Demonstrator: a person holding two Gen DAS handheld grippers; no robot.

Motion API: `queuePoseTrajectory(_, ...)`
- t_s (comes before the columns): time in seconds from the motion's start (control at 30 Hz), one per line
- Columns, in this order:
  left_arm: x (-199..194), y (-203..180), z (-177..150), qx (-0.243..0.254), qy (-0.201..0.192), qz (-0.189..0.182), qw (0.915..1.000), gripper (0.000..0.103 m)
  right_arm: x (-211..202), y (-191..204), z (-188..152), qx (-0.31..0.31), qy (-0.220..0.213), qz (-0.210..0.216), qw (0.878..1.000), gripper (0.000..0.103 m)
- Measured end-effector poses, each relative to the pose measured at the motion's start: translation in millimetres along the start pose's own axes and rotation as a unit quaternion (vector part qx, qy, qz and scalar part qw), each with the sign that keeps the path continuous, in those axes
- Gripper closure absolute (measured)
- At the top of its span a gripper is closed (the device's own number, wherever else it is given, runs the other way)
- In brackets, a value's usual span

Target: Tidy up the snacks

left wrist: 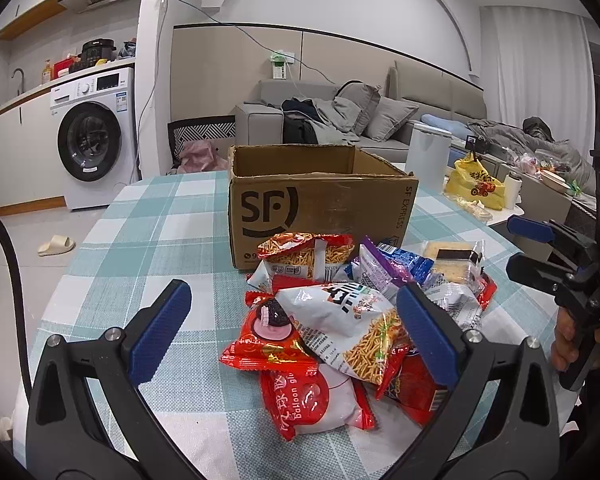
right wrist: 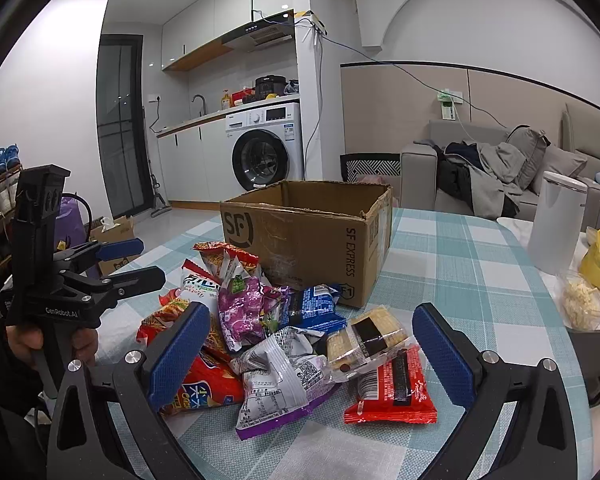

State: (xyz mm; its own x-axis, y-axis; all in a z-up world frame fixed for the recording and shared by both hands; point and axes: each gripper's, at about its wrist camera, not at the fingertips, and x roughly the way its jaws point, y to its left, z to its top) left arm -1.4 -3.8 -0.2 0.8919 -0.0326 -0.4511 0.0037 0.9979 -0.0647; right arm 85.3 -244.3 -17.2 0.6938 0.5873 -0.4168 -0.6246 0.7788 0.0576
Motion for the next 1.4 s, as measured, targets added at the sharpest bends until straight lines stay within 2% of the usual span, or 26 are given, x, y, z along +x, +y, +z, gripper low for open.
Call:
queuePoseTrajectory(0.97, 4.0, -1.0, -0.1, 0.001, 0.009, 0.009, 0.9999, 0.001, 5.0, 3.3, 1.0, -0.009, 0.010, 0.004, 1.000, 0.000)
queuePoseTrajectory(1.4, 7.4, 3.0, 0.0, -0.004, 0.014, 0.014, 0.9998, 0.001, 9.4, 3.7, 1.9, -0.005, 0.019, -0.010, 1.000, 0.000)
